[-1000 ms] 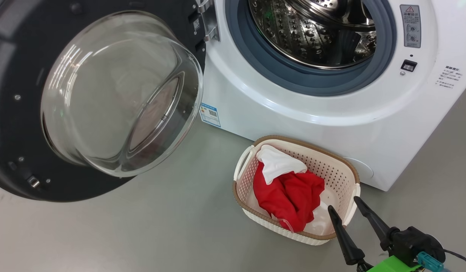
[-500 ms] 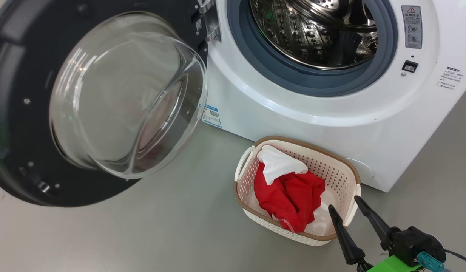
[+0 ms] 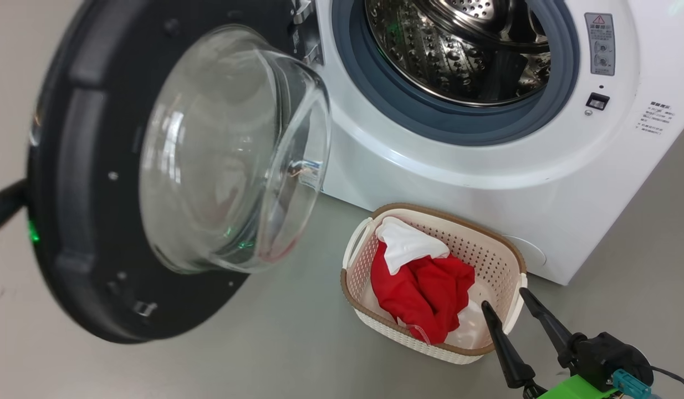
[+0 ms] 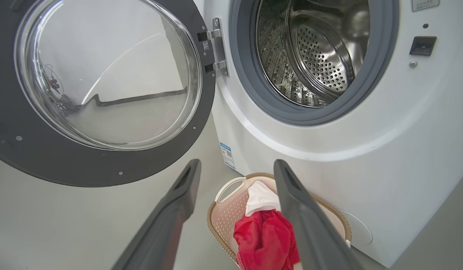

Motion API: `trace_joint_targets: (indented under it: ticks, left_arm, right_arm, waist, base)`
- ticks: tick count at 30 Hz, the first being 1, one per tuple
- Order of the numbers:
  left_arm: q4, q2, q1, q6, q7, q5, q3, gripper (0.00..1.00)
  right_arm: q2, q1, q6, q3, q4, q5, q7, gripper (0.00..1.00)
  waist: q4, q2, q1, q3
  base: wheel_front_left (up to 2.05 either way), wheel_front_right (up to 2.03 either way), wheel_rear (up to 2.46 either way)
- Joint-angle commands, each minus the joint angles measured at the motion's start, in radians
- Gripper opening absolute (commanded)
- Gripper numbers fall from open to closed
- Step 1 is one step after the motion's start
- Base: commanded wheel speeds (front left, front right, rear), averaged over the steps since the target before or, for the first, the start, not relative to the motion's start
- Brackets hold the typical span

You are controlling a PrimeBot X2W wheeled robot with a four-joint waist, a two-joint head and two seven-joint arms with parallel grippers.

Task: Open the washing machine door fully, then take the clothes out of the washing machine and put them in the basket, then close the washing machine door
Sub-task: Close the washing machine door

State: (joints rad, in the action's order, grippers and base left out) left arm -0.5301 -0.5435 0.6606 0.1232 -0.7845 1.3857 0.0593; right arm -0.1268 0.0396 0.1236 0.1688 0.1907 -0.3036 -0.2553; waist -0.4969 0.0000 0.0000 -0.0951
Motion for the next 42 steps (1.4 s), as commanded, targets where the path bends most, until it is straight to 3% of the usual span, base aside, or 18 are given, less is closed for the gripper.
trace_joint_targets:
  ticks: [1,12,22,28,42]
  left_arm:
    - [0.054,-0.044,-0.003,0.007,-0.020,0.025,0.021,0.00]
    - [0.361,-0.042,-0.096,0.007,-0.107,0.137,-0.067,0.00]
    - [0.555,0.019,-0.117,0.007,-0.040,0.116,-0.153,0.00]
    - [0.574,0.043,-0.081,0.007,0.026,0.091,-0.224,0.00]
    - [0.494,-0.009,-0.147,0.007,0.184,0.074,-0.263,0.00]
  right_arm:
    - [-0.009,0.000,0.007,0.016,-0.022,0.004,-0.006,1.00]
    - [0.000,0.004,0.007,0.002,-0.029,0.007,-0.006,1.00]
    - [-0.001,-0.007,0.007,-0.007,-0.035,0.012,-0.006,1.00]
    - [0.001,-0.014,0.007,-0.013,-0.037,0.014,-0.006,1.00]
    - [0.010,-0.006,0.007,-0.011,-0.034,0.015,-0.006,1.00]
  waist:
    - [0.001,0.0000,0.0000,0.003]
    - [0.031,0.0000,0.0000,0.003]
    - [0.090,0.0000,0.0000,-0.012]
    - [0.116,0.0000,0.0000,-0.023]
    - [0.108,0.0000,0.0000,-0.007]
  base:
    - [0.00,0.00,0.00]
    - [0.00,0.00,0.00]
    - [0.00,0.00,0.00]
    - [0.00,0.00,0.00]
    - [0.00,0.00,0.00]
